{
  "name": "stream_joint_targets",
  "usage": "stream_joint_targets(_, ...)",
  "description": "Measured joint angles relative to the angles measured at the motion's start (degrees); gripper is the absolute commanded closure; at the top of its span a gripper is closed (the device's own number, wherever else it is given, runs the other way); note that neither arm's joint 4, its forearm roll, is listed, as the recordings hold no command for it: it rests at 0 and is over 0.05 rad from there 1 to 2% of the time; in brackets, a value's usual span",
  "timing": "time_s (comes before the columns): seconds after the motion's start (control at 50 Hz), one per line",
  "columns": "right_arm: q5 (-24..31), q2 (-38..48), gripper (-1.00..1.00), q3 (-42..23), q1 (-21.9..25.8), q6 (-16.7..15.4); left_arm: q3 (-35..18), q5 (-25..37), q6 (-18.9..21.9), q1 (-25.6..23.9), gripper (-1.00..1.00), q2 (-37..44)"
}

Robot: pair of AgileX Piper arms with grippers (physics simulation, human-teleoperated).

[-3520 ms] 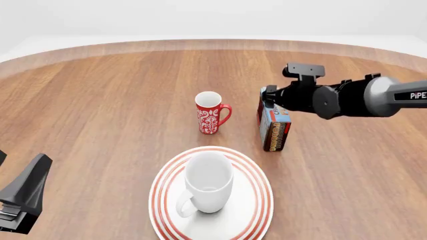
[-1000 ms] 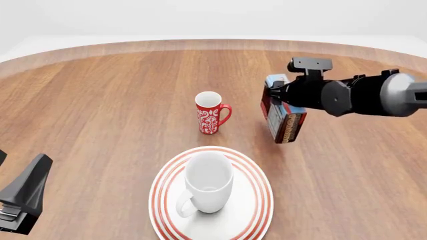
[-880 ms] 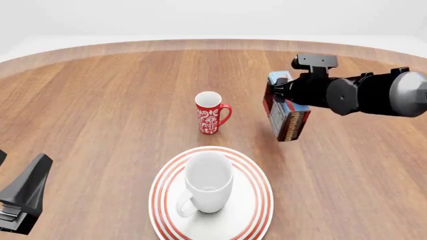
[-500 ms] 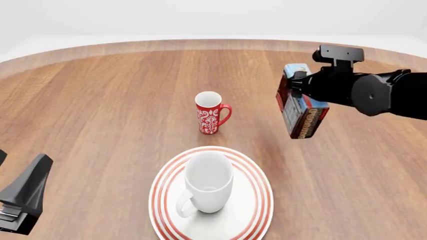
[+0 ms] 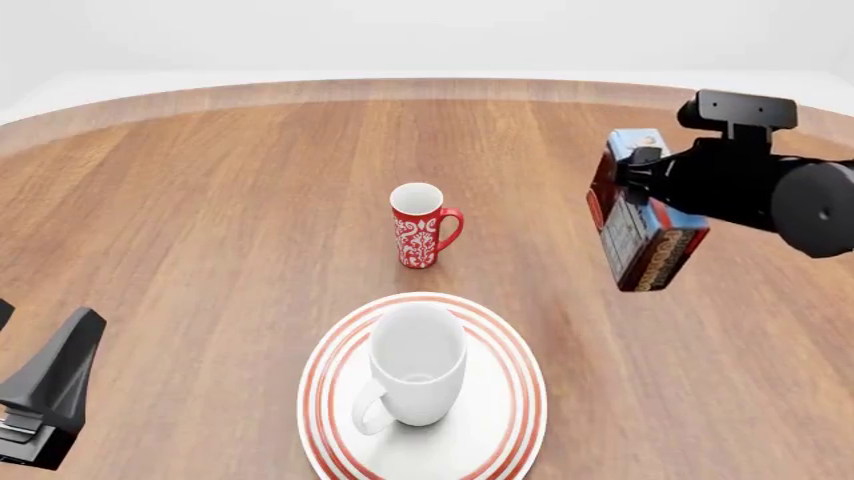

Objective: Pick up the white mug and put it on the plate, and put the chocolate pudding to the right of the plate.

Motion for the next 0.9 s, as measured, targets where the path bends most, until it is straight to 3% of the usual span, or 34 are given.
stream_joint_targets(0.9, 7.4, -18.7, 1.0, 13.8, -3.8, -1.7, 0.0, -0.2, -0.5, 0.2, -1.0, 0.0)
